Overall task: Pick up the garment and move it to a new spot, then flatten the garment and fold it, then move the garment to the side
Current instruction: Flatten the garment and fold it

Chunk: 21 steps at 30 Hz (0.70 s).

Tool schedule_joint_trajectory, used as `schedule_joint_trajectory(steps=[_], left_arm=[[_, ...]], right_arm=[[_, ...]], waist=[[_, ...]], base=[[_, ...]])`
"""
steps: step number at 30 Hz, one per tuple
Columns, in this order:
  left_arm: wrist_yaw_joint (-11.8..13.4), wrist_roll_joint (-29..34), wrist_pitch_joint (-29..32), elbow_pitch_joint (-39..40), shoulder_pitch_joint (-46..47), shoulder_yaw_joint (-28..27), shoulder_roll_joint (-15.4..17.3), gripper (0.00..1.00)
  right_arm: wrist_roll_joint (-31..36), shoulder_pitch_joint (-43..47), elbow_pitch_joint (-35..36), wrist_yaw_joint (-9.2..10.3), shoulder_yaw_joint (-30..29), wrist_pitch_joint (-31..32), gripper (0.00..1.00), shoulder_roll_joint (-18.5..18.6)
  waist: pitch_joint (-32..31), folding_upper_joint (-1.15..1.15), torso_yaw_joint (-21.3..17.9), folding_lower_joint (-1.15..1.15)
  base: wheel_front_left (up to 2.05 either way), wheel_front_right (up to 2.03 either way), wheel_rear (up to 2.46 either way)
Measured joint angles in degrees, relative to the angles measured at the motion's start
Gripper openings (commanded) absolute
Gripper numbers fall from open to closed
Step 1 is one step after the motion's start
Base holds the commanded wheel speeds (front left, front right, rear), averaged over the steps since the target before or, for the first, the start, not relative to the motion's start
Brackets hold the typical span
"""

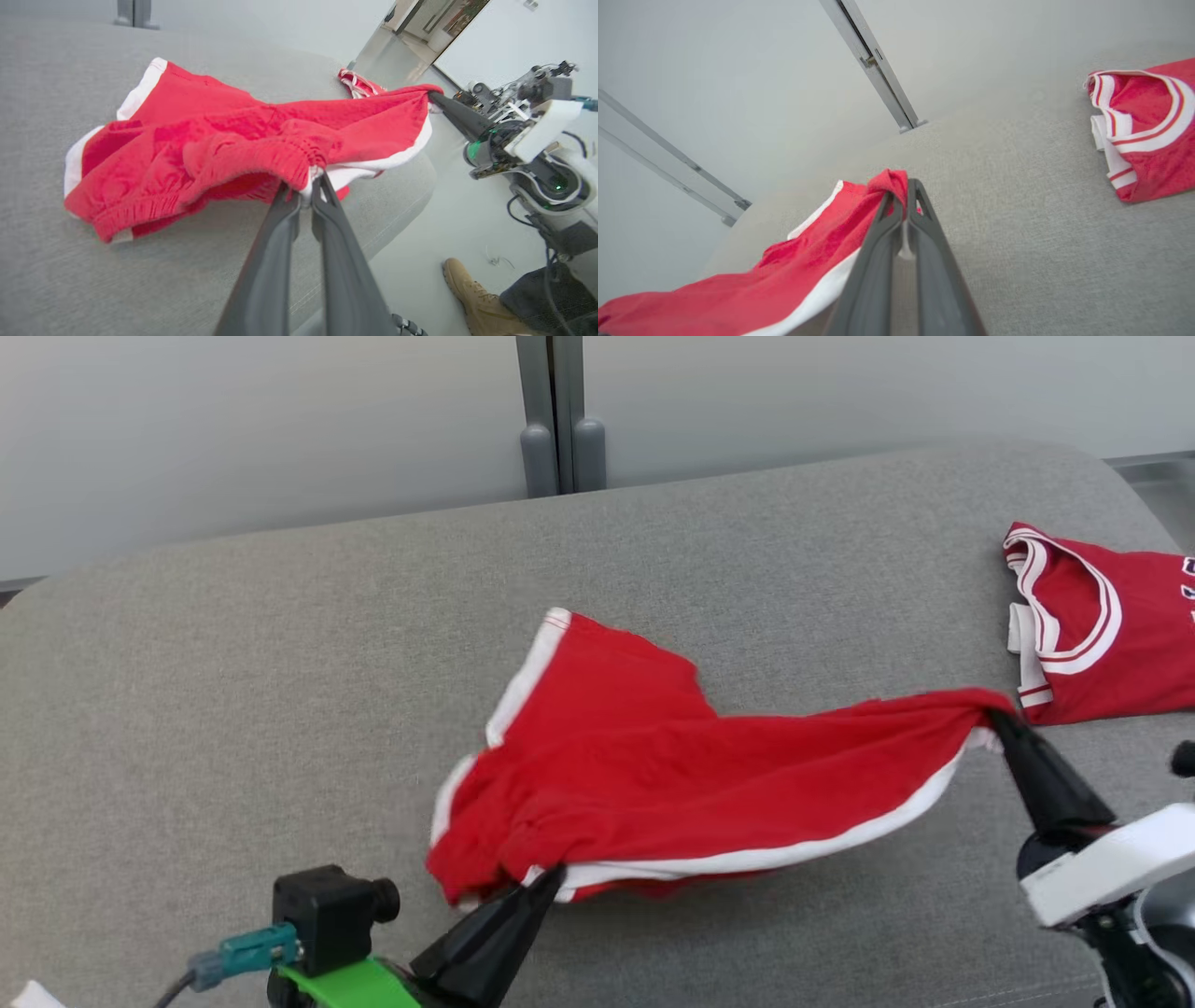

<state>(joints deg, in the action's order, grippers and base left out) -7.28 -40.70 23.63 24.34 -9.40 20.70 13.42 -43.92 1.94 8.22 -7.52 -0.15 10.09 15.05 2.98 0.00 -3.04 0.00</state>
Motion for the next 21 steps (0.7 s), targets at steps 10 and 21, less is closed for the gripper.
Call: schedule_joint_trajectory(steps=[10,21], left_arm=[[6.5,-11.1,14.4,22.8,8.6,1.1,-1.5,0.00],[11.3,-12.3,27.2,16.2,36.0,-5.3,0.8,0.00]], right_arm=[[-6.5,-0.5,24.9,0.04,-11.7,8.6,0.00,-1.3],[-2.1,-27.3,18.4,0.04,-11.8,19.6,0.00,-1.3]], waist=[[-1.7,0.00,-2.5,0.00],[4.9,0.00,-5.5,0.00]], base=[[0.00,0.00,0.00],[0.00,0.00,0.00]])
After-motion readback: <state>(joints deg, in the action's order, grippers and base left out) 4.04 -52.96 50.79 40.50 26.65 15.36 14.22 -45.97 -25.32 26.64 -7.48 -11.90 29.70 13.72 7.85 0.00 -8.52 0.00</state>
